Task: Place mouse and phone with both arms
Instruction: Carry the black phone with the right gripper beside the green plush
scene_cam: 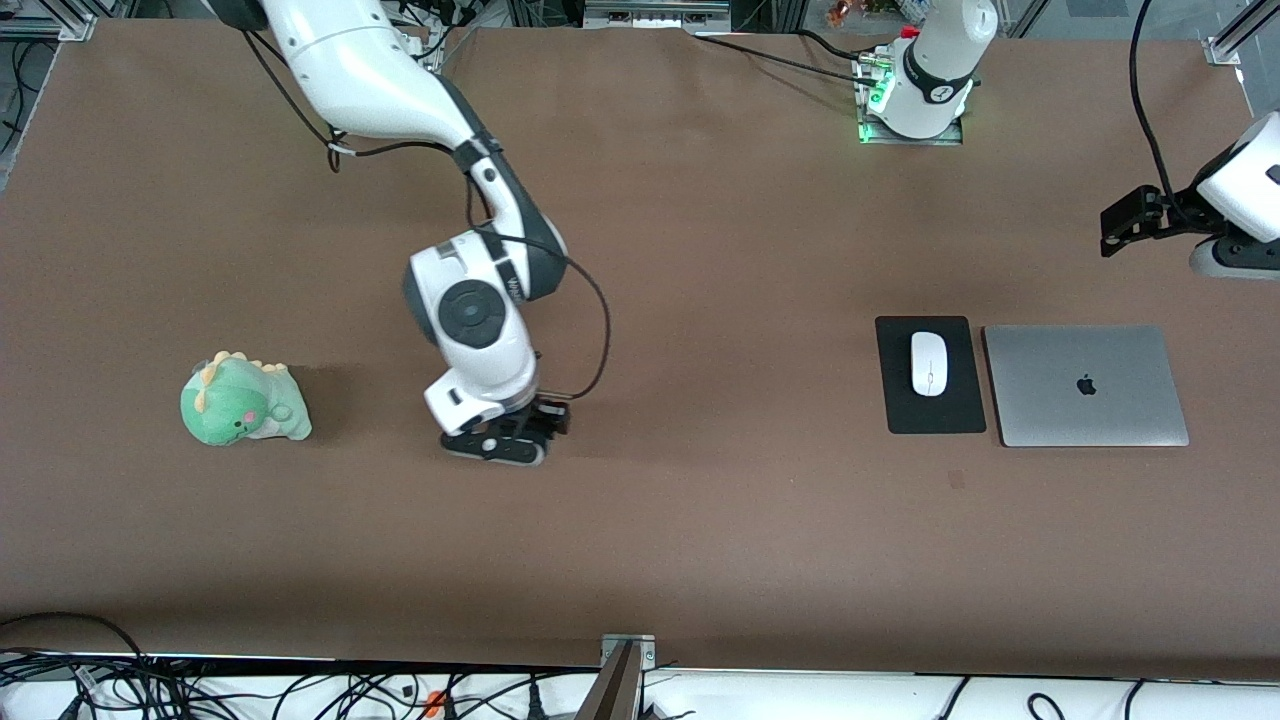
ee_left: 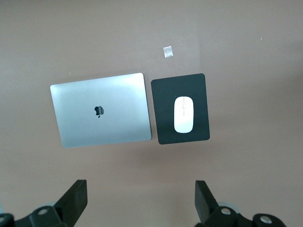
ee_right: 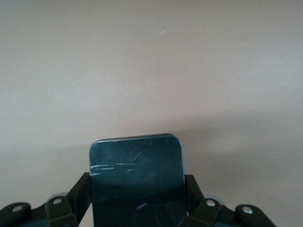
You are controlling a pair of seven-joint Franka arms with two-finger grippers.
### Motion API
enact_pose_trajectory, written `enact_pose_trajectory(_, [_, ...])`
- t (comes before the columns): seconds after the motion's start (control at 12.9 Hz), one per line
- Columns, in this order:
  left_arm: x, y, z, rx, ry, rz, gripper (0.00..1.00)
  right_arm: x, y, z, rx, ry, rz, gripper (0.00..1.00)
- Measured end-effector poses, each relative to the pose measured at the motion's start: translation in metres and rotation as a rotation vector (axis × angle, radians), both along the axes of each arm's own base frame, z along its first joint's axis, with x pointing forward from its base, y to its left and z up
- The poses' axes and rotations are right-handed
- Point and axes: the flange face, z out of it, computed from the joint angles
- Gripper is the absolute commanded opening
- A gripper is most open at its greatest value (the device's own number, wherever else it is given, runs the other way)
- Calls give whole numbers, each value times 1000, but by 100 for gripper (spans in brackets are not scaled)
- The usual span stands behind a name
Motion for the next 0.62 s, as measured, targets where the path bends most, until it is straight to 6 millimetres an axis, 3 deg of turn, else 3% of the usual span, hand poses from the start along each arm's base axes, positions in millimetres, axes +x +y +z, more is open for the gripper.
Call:
enact_pose_trajectory(0.16, [0,-1,0,0,0,-2,100,16,-56,6,-19,36,57,65])
enact_pose_trajectory(0.39, [0,-4,0,-1,0,-6,100,34,-146,-15,-12,94,108,66])
enact_pose_trajectory(0.62, [0,-5,1,-2,-1,-10,100,31,-189,-50,-5,72,124,66])
